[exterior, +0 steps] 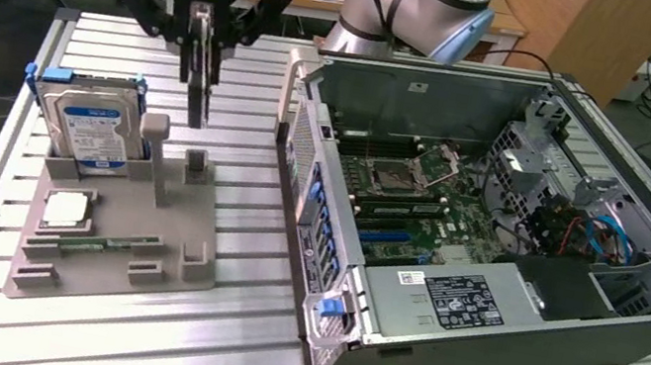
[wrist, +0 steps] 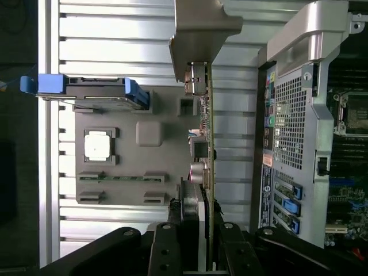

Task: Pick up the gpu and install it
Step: 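Pick up the gpu and move the gpu toward the slot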

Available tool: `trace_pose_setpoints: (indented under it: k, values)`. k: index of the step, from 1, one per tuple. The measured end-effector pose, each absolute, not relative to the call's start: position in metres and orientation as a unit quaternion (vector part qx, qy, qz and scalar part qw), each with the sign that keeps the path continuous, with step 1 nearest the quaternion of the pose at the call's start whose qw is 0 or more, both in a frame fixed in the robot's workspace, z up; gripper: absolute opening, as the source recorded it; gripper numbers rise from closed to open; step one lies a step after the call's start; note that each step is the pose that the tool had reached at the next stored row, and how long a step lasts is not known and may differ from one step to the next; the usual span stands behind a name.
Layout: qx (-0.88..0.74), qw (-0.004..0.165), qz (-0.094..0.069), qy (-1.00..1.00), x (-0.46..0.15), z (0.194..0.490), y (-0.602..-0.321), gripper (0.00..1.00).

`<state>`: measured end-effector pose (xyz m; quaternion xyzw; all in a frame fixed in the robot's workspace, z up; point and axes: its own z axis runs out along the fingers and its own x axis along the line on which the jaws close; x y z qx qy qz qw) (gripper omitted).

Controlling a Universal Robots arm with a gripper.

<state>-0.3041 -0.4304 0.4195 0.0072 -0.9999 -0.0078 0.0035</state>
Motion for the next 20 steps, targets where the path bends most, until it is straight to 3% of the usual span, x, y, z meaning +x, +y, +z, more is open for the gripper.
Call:
trace_pose_setpoints:
  k: [5,20]
  values:
    - [0.007,0.003,-0.008,-1.0,-0.304,0.439,-0.43,0.28]
    - [0.007,0.003,-0.008,-1.0,-0.272,0.439,-0.43,0.28]
